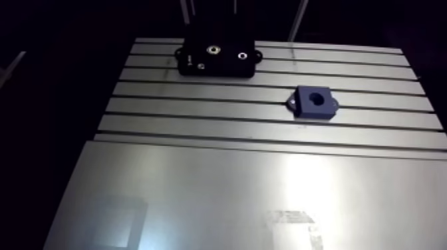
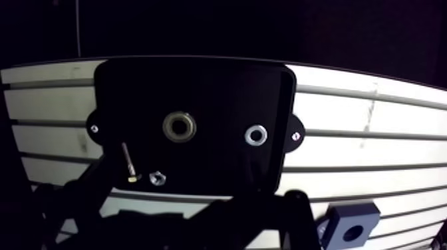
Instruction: Pick up the bearing and press it into the housing until flush.
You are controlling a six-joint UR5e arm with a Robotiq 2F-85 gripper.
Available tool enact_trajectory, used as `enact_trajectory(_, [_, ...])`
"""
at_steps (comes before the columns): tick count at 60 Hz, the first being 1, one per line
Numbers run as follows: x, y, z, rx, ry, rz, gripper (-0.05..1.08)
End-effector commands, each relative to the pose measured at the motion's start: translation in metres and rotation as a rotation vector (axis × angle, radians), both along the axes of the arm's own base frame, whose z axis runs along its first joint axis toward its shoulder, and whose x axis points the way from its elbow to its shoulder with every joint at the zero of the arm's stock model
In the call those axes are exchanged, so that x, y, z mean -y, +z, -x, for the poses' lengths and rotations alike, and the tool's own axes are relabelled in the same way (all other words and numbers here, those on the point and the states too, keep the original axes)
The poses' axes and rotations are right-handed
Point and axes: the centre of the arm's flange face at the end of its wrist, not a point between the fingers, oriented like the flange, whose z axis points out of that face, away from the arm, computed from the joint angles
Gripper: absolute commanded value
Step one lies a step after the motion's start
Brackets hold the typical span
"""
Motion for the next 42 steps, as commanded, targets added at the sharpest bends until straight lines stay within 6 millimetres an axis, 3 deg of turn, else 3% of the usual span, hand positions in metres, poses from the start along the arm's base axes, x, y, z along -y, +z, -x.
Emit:
enact_trajectory(1, [0.0, -0.019, 0.005, 0.003, 0.001, 0.006, 0.01])
enact_trajectory(22, [0.002, -0.039, 0.007, 0.024, 0.002, 0.005, 0.25])
enact_trajectory(42, [0.002, -0.053, 0.008, 0.043, 0.002, 0.004, 0.34])
